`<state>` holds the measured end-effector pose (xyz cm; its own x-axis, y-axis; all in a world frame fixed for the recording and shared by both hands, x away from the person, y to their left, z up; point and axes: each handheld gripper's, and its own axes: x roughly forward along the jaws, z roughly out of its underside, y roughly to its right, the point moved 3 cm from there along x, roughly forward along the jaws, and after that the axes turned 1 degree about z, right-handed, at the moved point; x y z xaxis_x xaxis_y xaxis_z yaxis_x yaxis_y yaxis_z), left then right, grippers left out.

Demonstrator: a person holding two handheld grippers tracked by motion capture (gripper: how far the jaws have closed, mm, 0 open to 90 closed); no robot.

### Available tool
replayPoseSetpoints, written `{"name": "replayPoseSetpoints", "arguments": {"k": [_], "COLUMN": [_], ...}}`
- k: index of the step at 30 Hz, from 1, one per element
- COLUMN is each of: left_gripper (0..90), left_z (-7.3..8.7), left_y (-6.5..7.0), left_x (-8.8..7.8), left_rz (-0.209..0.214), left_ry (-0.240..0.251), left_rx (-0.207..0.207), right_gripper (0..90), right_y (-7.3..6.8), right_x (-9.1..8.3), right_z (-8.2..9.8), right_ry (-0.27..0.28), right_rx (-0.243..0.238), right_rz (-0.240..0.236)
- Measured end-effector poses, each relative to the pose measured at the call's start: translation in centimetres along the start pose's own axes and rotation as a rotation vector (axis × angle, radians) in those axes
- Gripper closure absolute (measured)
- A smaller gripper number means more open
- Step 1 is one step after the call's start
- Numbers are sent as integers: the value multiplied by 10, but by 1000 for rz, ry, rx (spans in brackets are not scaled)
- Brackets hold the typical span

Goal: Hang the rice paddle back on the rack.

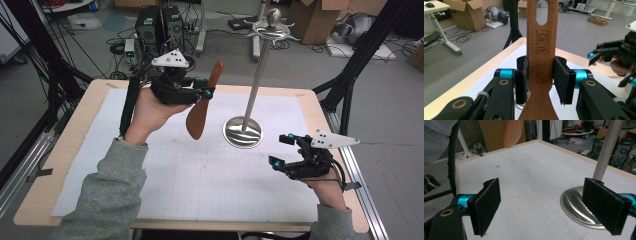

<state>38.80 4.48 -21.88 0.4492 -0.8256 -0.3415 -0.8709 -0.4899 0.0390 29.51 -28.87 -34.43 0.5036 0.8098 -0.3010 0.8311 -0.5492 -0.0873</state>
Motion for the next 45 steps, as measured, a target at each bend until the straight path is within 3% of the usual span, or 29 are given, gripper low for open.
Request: {"name": "replayPoseSetpoints", "arguments": {"k": [4,8,25,34,45], "left_gripper": [652,652,652,652,652], "left_z": [-6,-13,-41,-51,-64], "left_y": [-2,1,-7,-12,-9], "left_x": [4,7,21,21,27], "left_rz": [4,52,14,13,19], "left_ry": [-1,23,6,14,24], "left_rx": [-6,-24,20,20,26], "right_gripper": [142,142,142,142,143], "right_y": [0,1,1,2,3], "right_x": [0,0,1,-1,-2], "right_z": [0,0,1,1,1], "right_ry": [-2,-2,2,7,8], "right_rx": [-4,-1,-1,11,11], "right_rz": [-1,1,-5,-1,-1]}}
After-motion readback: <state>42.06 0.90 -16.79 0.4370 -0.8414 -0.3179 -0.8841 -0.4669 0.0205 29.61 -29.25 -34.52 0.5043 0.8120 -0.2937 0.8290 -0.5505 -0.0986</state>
